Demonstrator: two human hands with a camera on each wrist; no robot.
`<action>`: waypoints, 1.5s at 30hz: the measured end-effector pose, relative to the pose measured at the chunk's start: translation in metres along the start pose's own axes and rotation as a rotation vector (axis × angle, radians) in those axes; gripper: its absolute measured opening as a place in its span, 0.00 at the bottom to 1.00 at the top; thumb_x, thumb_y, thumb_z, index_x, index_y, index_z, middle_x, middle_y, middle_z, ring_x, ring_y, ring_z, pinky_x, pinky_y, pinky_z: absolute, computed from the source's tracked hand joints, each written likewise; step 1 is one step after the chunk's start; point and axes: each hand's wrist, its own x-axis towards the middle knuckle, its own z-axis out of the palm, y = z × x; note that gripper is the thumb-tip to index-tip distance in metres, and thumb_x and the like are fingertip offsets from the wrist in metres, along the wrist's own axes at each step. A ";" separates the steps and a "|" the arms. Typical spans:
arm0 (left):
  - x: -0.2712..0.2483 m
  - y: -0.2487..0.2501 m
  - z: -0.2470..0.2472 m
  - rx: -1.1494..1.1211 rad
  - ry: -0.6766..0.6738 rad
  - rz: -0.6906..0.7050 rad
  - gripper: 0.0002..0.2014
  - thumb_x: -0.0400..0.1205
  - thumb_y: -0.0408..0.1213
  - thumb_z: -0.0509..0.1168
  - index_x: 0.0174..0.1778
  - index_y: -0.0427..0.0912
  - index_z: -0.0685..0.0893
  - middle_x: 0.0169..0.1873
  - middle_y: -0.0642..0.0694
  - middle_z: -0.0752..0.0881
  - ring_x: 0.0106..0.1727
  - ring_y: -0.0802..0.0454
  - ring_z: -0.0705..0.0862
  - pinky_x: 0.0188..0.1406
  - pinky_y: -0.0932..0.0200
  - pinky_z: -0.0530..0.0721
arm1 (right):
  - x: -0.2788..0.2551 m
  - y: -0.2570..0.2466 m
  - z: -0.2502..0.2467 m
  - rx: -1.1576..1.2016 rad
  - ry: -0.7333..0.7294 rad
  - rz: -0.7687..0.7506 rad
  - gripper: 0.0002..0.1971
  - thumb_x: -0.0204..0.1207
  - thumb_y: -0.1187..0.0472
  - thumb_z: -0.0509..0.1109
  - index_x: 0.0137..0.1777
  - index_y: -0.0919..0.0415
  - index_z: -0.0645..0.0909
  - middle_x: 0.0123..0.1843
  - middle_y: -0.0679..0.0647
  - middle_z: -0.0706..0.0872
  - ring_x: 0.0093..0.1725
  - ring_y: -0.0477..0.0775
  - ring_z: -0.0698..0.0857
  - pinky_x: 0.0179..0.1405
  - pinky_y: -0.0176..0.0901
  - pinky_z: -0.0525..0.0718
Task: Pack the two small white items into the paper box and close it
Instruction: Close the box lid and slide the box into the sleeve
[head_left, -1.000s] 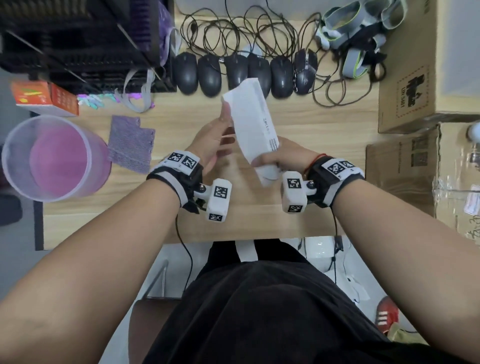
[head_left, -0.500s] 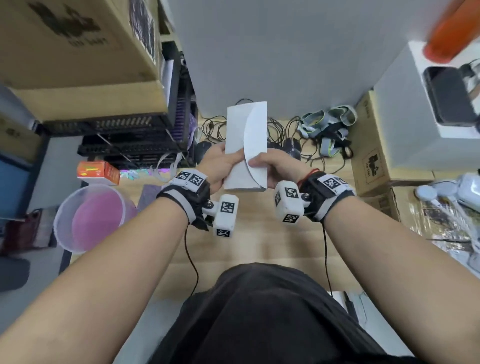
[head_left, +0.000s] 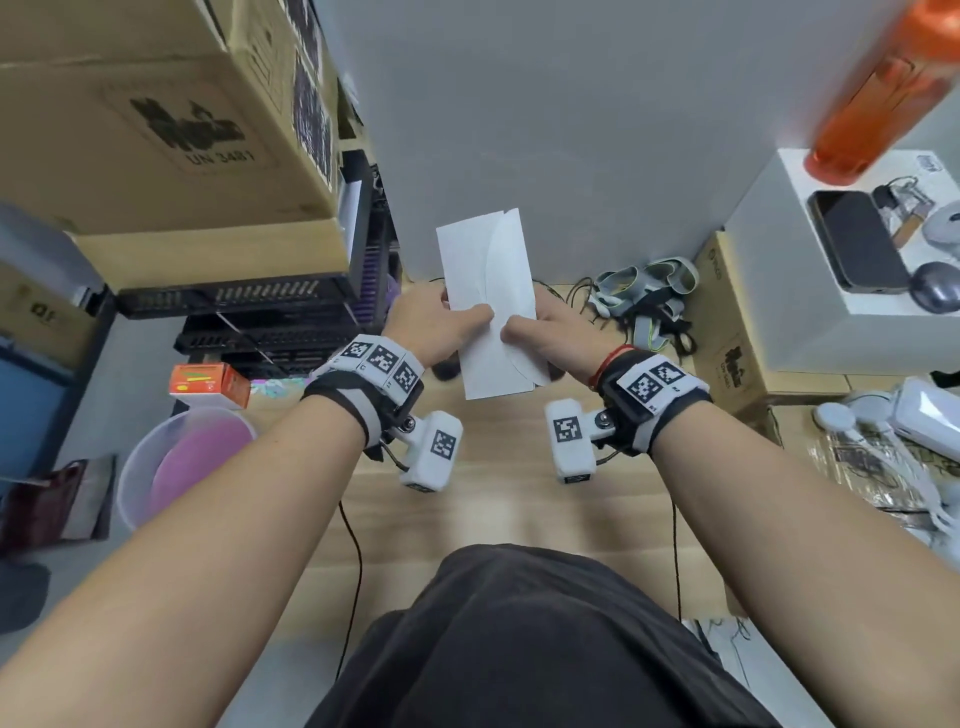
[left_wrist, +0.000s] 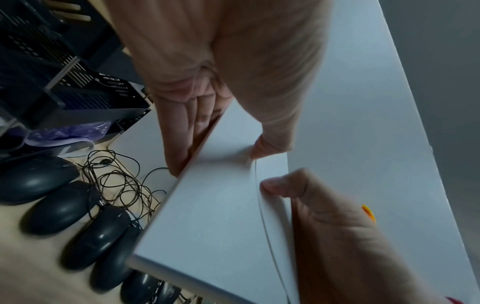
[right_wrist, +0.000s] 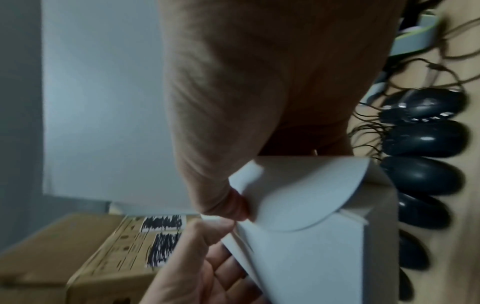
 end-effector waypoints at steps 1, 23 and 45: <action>0.000 0.002 0.000 -0.011 0.013 0.003 0.11 0.76 0.46 0.70 0.30 0.48 0.80 0.30 0.55 0.83 0.33 0.54 0.80 0.33 0.60 0.77 | 0.002 -0.002 0.000 -0.047 0.003 -0.033 0.25 0.71 0.56 0.66 0.70 0.55 0.72 0.57 0.51 0.84 0.52 0.53 0.87 0.37 0.42 0.86; 0.001 0.025 -0.017 -0.213 0.064 -0.105 0.38 0.56 0.72 0.76 0.51 0.46 0.90 0.47 0.52 0.92 0.49 0.52 0.90 0.49 0.51 0.91 | 0.016 -0.031 0.002 -0.286 -0.022 -0.284 0.37 0.76 0.61 0.65 0.83 0.62 0.53 0.71 0.56 0.68 0.69 0.56 0.76 0.71 0.51 0.78; 0.011 0.004 -0.027 -0.987 -0.038 -0.126 0.35 0.72 0.33 0.80 0.73 0.34 0.72 0.57 0.41 0.87 0.56 0.47 0.88 0.53 0.50 0.89 | -0.005 -0.012 -0.034 -0.106 -0.042 0.026 0.24 0.67 0.54 0.85 0.60 0.53 0.81 0.46 0.51 0.88 0.39 0.49 0.88 0.34 0.41 0.84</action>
